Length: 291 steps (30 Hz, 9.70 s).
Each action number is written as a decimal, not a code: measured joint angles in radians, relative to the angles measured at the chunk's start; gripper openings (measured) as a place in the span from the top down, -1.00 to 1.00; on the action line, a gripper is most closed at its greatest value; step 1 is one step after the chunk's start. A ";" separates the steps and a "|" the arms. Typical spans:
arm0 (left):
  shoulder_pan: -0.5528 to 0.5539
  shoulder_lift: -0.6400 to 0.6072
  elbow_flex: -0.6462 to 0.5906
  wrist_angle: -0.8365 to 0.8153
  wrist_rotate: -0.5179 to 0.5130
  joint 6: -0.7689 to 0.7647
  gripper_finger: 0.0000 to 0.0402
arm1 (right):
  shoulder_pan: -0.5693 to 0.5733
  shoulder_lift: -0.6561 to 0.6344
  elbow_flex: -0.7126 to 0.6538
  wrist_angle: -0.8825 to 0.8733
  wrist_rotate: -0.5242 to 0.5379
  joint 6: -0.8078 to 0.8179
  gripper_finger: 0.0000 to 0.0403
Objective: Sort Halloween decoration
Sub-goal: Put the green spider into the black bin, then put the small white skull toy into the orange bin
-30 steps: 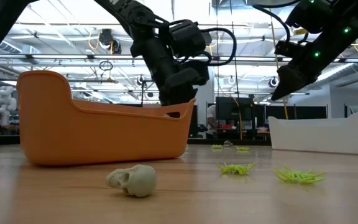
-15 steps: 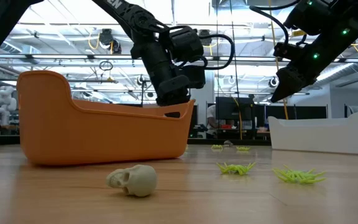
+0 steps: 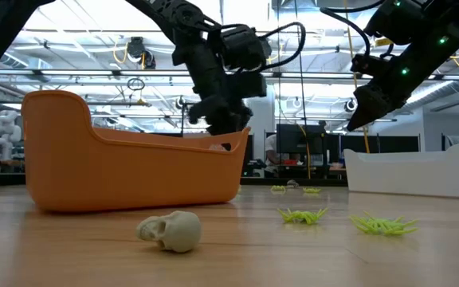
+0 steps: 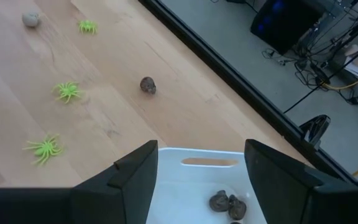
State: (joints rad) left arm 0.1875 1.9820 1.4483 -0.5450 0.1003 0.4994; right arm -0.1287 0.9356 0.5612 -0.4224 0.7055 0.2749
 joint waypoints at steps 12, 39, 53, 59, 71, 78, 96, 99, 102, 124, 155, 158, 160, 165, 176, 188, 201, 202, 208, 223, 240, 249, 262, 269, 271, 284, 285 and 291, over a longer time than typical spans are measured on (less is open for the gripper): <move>-0.024 -0.001 0.001 -0.024 -0.260 -0.678 0.49 | 0.000 0.000 -0.090 0.110 -0.010 0.019 -0.11; 0.131 -0.014 -0.004 -0.358 -0.133 -0.702 -0.03 | 0.000 0.000 -0.090 0.237 -0.108 -0.086 -0.11; 0.118 -0.014 -0.132 -0.267 -0.153 -0.570 -0.18 | 0.000 0.000 -0.090 0.216 -0.110 -0.074 -0.11; 0.122 -0.015 -0.150 -0.241 -0.150 -0.542 -0.12 | 0.000 0.000 -0.090 0.216 -0.110 -0.059 -0.11; 0.129 -0.015 -0.151 -0.183 -0.188 -0.436 0.92 | 0.000 0.000 -0.090 0.216 -0.109 -0.052 -0.11; 0.128 -0.056 -0.151 -0.205 -0.190 -0.437 0.98 | 0.001 0.000 -0.090 0.215 -0.109 -0.052 -0.11; 0.124 -0.463 -0.151 -0.150 -0.104 -0.594 1.00 | 0.015 0.000 -0.091 0.215 -0.164 -0.035 -0.11; 0.111 -0.519 -0.151 -0.116 -0.104 -0.623 1.00 | 0.033 0.000 -0.091 0.224 -0.185 -0.033 -0.11; 0.086 -0.576 -0.186 -0.040 -0.103 -0.646 1.00 | 0.056 0.000 -0.091 0.225 -0.187 -0.025 -0.11; 0.007 -0.753 -0.654 0.829 -0.131 -0.489 1.00 | 0.119 0.000 -0.091 0.432 -0.225 -0.201 -0.11; -0.072 -0.753 -0.645 0.878 0.019 0.057 1.00 | 0.118 0.048 -0.091 0.486 -0.251 -0.210 -0.11; -0.072 -0.753 -0.645 0.875 0.018 -0.127 1.00 | 0.118 0.048 -0.091 0.486 -0.265 -0.210 -0.11; -0.072 -0.753 -0.645 0.875 0.018 -0.282 1.00 | 0.118 0.048 -0.091 0.486 -0.265 -0.210 -0.11; -0.071 -0.753 -0.645 0.873 -0.002 -0.521 1.00 | 0.118 0.048 -0.091 0.486 -0.266 -0.209 -0.11; 0.054 -0.851 -0.644 0.642 -0.183 -0.572 1.00 | 0.118 0.048 -0.091 0.484 -0.282 -0.209 -0.11; 0.364 -0.862 -0.645 0.131 -0.275 -0.627 1.00 | 0.119 0.049 -0.091 0.482 -0.292 -0.190 -0.11; 0.415 -0.856 -0.657 -0.109 -0.476 -0.756 1.00 | 0.110 0.076 -0.091 0.483 -0.286 -0.160 -0.11; 0.415 -0.856 -0.666 -0.114 -0.478 -0.757 1.00 | 0.105 0.084 -0.090 0.485 -0.286 -0.155 -0.11; 0.415 -0.856 -0.727 -0.118 -0.486 -0.792 0.99 | 0.069 0.154 -0.090 0.487 -0.287 -0.121 -0.11; 0.403 -0.856 -0.749 -0.044 -0.579 -0.861 0.30 | 0.033 0.290 -0.076 0.634 -0.366 -0.147 -0.11; -0.020 -0.859 -0.749 0.277 -0.665 -0.764 0.29 | -0.032 0.303 0.079 0.523 -0.400 -0.265 -0.11; -0.025 -0.812 -0.806 0.276 -0.533 -0.779 0.29 | -0.022 0.378 0.079 0.526 -0.450 -0.190 -0.11; 0.084 -0.648 -0.817 0.336 -0.330 -0.595 0.29 | 0.036 0.457 0.079 0.575 -0.450 -0.225 -0.11; 0.171 -0.630 -0.817 0.336 -0.228 -0.544 0.28 | 0.048 0.457 0.079 0.568 -0.450 -0.277 -0.11; 0.193 -0.630 -0.817 0.335 -0.163 -0.544 0.26 | 0.048 0.457 0.079 0.568 -0.450 -0.282 -0.11; 0.238 -0.608 -0.816 0.294 -0.165 -0.509 -0.03 | 0.048 0.457 0.079 0.568 -0.449 -0.290 -0.11; 0.238 -0.600 -0.816 0.298 -0.173 -0.509 -0.03 | 0.048 0.457 0.079 0.569 -0.448 -0.290 -0.11; 0.237 -0.548 -0.816 0.300 -0.210 -0.512 -0.02 | 0.047 0.457 0.078 0.572 -0.448 -0.288 -0.11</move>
State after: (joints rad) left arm 0.4248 1.4338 0.6323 -0.2451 -0.1101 -0.0124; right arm -0.0814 1.3922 0.6395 0.1501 0.2578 -0.0127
